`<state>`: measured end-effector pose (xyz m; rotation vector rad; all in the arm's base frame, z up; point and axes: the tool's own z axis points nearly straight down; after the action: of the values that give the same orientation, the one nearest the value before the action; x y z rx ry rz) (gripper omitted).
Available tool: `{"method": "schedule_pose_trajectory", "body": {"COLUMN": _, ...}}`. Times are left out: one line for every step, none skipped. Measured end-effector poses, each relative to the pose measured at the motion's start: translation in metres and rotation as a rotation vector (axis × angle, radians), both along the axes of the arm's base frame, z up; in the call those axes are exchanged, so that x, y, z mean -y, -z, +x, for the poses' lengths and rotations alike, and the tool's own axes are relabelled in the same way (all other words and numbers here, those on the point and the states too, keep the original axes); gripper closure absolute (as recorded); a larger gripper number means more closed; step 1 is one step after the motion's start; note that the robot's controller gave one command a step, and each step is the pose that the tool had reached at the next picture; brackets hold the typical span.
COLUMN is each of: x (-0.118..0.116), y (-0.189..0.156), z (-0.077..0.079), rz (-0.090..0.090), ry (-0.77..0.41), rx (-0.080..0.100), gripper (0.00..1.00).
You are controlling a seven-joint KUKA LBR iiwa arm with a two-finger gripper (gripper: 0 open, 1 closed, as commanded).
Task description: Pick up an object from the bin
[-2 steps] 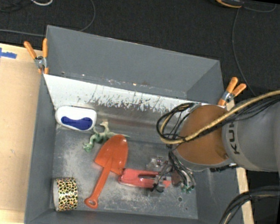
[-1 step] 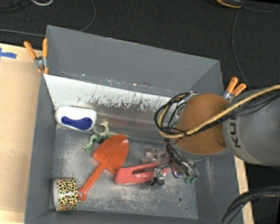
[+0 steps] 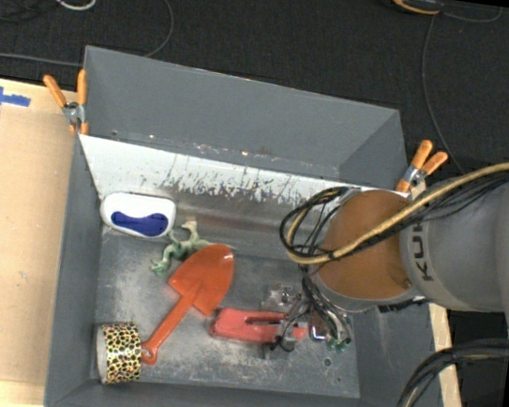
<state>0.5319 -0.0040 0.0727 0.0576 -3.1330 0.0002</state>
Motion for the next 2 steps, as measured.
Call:
{"method": "schedule_pose_trajectory", "body": {"x": -0.003, "y": -0.019, "z": 0.009, "rz": 0.000, "ry": -0.083, "rx": -0.002, "gripper": 1.00}}
{"method": "schedule_pose_trajectory", "body": {"x": 0.004, "y": -0.006, "z": 0.000, "rz": -0.001, "ry": 0.038, "rx": -0.007, "gripper": 1.00}}
